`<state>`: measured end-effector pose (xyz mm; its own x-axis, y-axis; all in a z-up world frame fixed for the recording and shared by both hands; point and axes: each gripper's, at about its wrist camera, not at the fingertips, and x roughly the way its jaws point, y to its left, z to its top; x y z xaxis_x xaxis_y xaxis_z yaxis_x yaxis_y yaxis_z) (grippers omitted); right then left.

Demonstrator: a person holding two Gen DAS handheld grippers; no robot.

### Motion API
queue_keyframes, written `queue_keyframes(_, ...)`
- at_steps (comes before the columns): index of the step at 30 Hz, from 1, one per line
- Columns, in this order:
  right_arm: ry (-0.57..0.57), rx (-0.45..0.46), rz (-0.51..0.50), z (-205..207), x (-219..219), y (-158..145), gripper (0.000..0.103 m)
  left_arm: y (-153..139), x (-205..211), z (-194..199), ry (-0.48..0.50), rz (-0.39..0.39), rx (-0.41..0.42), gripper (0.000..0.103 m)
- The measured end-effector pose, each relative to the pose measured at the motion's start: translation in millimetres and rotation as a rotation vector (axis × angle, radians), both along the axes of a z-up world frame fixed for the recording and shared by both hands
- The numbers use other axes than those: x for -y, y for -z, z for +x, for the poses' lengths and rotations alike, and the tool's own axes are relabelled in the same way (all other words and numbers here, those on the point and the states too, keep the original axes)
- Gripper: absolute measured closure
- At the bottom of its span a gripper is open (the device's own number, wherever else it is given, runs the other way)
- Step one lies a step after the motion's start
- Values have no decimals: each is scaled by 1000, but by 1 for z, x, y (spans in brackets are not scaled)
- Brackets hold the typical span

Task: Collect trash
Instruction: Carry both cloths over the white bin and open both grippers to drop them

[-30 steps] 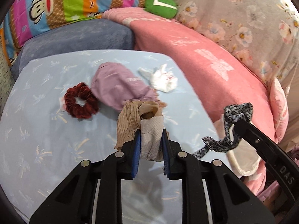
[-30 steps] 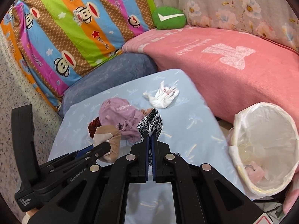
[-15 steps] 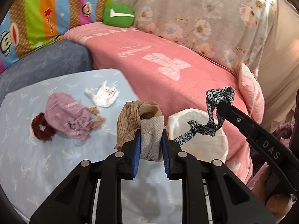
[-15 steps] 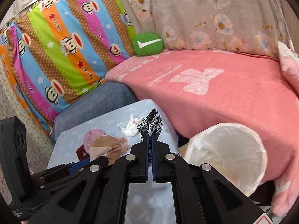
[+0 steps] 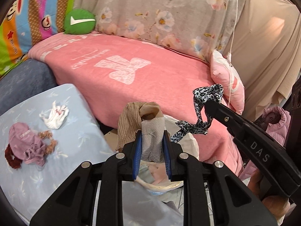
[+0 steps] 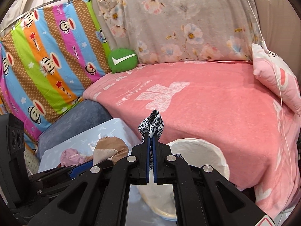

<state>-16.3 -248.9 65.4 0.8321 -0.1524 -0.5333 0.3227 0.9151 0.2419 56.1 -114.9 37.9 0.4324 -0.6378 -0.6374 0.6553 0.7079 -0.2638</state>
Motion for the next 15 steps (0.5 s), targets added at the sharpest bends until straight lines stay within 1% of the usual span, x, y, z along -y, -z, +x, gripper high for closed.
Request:
queue_keyframes(2, 10, -7, -3, 1, 7, 2, 100, 0, 10, 0, 23, 8, -4, 82)
queue_keyframes(6, 27, -24, -3, 6, 20, 7, 99, 0, 24, 1, 52, -3, -14, 80)
queue_keyframes(7, 32, -25, -2, 7, 23, 8, 96, 0, 27, 1, 54, -7, -15, 77)
queue_keyframes(9, 50, -22, -6, 6, 27, 8, 94, 2, 30, 3, 76, -28, -29, 71)
queue_keyframes(10, 60, -24, -7, 6, 30, 9, 93, 2, 32, 4, 73, -25, -29, 62)
queue_keyframes(11, 70, -24, -6, 6, 32, 10, 91, 3, 34, 5, 63, -19, -23, 58)
queue_keyframes(13, 79, -23, -1, 5, 37, 10, 81, 4, 35, 7, 49, -6, -13, 55)
queue_keyframes(15, 83, -23, -5, 4, 39, 10, 80, 6, 36, 8, 34, 11, -4, 55)
